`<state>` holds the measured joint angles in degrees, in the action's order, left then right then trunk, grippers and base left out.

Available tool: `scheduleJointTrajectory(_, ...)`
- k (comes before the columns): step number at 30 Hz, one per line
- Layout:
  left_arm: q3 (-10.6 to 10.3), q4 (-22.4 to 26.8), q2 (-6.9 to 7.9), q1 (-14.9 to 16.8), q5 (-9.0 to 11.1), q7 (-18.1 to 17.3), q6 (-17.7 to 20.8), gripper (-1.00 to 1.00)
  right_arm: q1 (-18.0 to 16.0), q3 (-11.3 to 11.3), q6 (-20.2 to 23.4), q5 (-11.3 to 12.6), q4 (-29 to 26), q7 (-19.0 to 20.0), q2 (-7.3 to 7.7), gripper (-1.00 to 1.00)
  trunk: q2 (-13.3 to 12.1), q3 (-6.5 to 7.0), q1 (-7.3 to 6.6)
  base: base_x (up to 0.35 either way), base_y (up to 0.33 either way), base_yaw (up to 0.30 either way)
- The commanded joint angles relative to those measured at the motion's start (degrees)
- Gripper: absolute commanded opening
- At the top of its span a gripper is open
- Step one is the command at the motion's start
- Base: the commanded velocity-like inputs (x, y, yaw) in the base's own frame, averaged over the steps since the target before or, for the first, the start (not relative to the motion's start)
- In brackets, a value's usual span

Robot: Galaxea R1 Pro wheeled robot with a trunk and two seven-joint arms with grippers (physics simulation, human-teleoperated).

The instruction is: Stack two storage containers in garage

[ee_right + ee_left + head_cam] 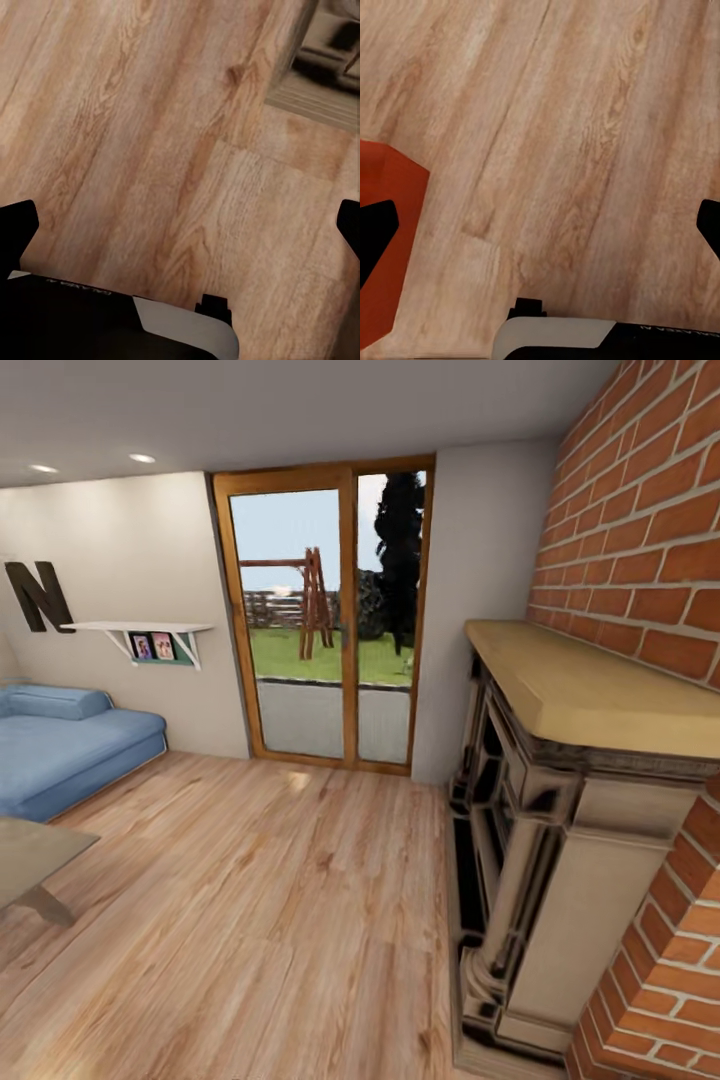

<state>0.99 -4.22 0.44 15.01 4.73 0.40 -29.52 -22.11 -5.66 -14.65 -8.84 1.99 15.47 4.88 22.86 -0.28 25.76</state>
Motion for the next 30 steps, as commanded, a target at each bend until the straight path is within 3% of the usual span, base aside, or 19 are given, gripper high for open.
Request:
scheduleJointTrajectory(1,0.06,-0.26,-0.01,0.1,0.28,-0.09,-0.36,1.0,-0.07,-0.49,-0.38,-0.56,0.21,0.08,0.04,1.0,0.06,-0.03,0.03,0.001,0.0,0.253)
scheduleJointTrajectory(10,0.06,-0.26,0.01,0.1,0.28,-0.06,-0.31,1.0,-0.07,-0.49,-0.38,-0.56,0.21,0.08,0.04,1.0,0.06,-0.03,0.03,0.011,0.0,0.253)
scheduleJointTrajectory(22,0.06,-0.26,0.09,0.11,0.28,-0.04,-0.28,1.0,-0.05,-0.49,-0.38,-0.52,0.21,0.08,0.04,1.0,0.06,-0.03,0.03,0.294,0.0,0.253)
scheduleJointTrajectory(30,0.06,-0.26,0.09,0.1,0.28,-0.05,-0.34,1.0,-0.05,-0.49,-0.38,-0.47,0.21,0.08,0.04,1.0,0.06,-0.03,0.03,0.064,0.0,0.253)
